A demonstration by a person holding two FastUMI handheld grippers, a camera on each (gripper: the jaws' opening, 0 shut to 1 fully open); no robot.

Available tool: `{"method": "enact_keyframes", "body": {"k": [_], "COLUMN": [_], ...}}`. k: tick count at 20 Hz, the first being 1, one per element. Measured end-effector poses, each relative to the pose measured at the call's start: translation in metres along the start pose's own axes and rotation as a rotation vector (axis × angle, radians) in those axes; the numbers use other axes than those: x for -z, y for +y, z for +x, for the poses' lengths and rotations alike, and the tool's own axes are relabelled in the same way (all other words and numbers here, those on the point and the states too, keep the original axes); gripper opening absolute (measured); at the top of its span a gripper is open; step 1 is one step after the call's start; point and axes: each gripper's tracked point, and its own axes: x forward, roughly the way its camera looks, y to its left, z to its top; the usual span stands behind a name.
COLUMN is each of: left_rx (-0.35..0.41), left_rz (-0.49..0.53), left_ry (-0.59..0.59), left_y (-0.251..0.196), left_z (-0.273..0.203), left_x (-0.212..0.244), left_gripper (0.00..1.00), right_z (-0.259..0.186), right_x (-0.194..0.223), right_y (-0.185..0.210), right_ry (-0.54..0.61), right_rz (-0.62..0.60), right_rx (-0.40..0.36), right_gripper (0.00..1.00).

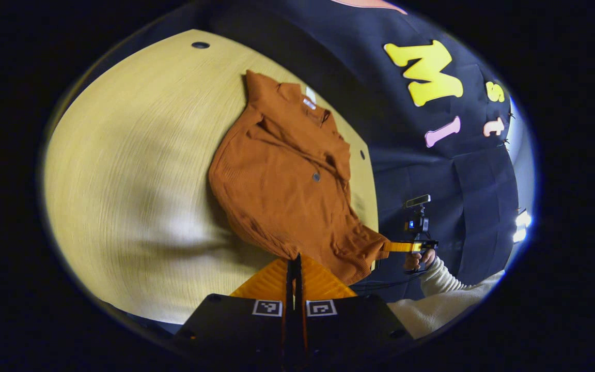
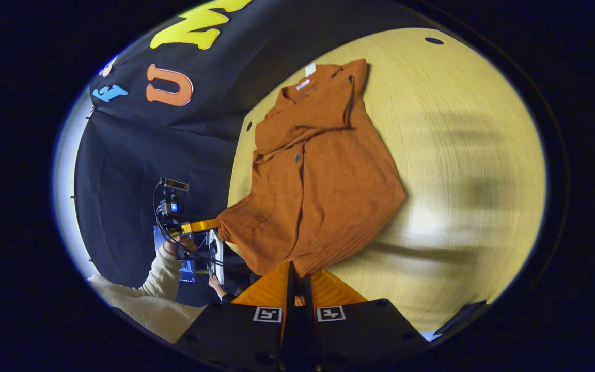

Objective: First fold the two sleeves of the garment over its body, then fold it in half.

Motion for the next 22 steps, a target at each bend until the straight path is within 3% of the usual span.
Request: {"method": "enact_keyframes", "body": {"k": [5,10,15,18,22], "left_rx": [-0.084,-0.137,-0.185,-0.175,-0.163], "left_rz": [0.072,0.024,0.04,0.034,-0.009], "left_ry": [0.063,0.098,0.058,-0.005,-0.04], "left_y": [0.0,-0.004,-0.006,-0.012,-0.007], "left_z": [0.015,0.027,0.041,0.056,0.072], "left_x": [-0.033,-0.087,-0.157,-0.204,-0.233], "left_gripper": [0.03,0.03,0.03,0.03,0.03], "right_z": [-0.002,0.001,0.008,0.02,0.043], "right_x": [-0.06,-0.137,-0.222,-0.27,-0.322], "right_y": [0.017,0.036,0.041,0.036,0.018], "right_ry": [-0.025,-0.059,-0.136,-0.192,-0.258], "right_rz": [-0.058,-0.074,-0.064,-0.039,0.008], "right_rx": [0.016,0.024,0.027,0.032,0.05], "right_gripper": [0.1,0.1,0.1,0.1,0.1]}}
